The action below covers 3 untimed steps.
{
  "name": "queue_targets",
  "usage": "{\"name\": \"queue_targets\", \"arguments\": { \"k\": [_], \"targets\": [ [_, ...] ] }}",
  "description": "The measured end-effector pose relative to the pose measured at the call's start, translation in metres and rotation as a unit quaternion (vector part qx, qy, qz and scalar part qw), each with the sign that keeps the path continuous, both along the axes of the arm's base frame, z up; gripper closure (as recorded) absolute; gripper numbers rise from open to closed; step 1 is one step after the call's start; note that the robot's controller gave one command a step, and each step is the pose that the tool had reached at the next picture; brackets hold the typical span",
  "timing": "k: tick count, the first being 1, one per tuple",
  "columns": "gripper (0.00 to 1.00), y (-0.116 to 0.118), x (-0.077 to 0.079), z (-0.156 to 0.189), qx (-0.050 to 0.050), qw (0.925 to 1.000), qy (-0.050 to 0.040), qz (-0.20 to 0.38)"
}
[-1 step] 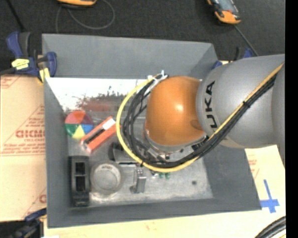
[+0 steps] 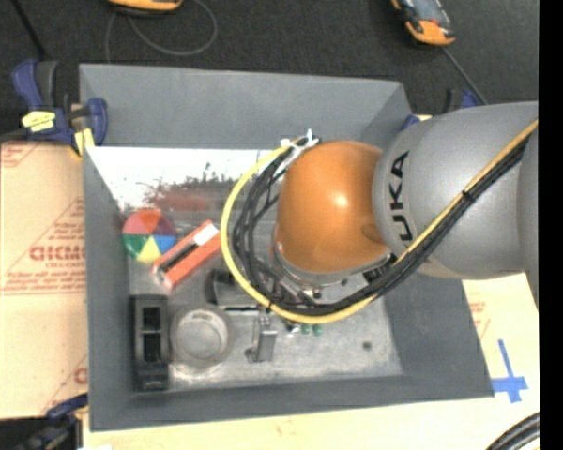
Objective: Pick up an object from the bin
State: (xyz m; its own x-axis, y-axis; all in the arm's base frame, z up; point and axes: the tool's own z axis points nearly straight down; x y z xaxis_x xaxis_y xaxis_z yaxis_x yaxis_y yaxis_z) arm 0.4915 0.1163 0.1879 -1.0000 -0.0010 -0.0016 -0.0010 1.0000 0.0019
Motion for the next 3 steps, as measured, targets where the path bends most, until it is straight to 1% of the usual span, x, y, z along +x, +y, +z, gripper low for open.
{"name": "queue_targets", "arguments": {
  "k": [1, 2, 3],
  "targets": [
    [0.00, -0.012, 0.045, -0.033, 0.001, 0.9996, -0.0030, -0.027],
    [0.00, -0.036, 0.064, -0.065, -0.001, 1.0000, -0.0011, -0.004],
    [1.00, -0.034, 0.075, -0.094, 0.000, 0.9974, -0.0023, -0.072]
  ]
}}
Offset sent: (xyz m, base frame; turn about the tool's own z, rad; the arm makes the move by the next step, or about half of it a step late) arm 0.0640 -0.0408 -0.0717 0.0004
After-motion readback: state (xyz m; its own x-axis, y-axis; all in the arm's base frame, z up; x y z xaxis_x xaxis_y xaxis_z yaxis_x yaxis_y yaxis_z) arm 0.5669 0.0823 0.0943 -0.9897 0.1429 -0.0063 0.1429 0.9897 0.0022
